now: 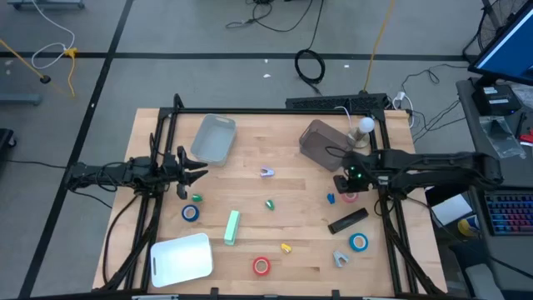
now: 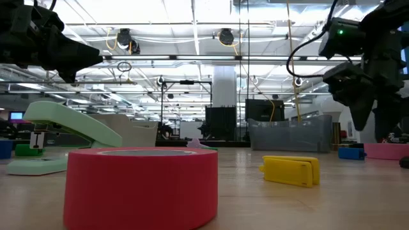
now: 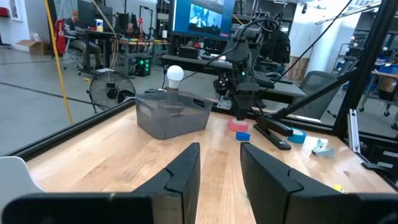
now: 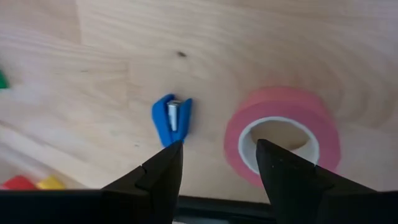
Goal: Pick and place Stapler, Stapler remover, tape
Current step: Put the pink tape into the white bin
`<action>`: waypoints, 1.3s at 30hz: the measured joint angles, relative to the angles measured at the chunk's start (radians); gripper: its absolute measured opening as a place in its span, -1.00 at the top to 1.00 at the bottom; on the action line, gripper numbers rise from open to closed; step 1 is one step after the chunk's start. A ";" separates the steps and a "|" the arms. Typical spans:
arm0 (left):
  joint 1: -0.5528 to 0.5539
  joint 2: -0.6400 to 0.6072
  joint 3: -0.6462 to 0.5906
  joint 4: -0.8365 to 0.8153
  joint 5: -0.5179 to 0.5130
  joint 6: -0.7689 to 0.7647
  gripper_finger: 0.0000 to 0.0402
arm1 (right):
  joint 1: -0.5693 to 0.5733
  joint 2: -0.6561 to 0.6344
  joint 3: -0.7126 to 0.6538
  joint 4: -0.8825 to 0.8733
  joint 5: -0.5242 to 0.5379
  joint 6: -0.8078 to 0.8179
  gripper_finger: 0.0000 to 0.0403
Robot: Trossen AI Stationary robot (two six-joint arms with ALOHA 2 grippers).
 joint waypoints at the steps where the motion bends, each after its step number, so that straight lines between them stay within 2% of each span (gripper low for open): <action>1: 0.000 0.000 0.000 0.000 0.001 0.000 0.40 | 0.000 0.013 0.000 0.003 0.000 -0.007 0.03; 12: 0.000 0.000 0.000 0.000 0.001 -0.001 0.40 | 0.000 0.156 0.000 0.041 0.008 -0.046 0.03; 23: 0.000 0.000 0.000 0.001 0.004 0.000 0.40 | 0.000 0.209 0.002 0.055 0.029 -0.021 0.06; 27: 0.000 0.000 0.000 0.001 0.004 0.000 0.40 | 0.000 0.211 0.002 0.053 0.029 -0.011 0.24; 36: 0.000 0.000 -0.001 0.002 0.004 0.000 0.40 | 0.000 0.168 0.002 0.044 0.019 -0.020 0.82; 39: 0.000 0.000 -0.001 0.003 0.004 -0.002 0.40 | 0.000 0.138 0.002 0.040 -0.019 -0.020 0.85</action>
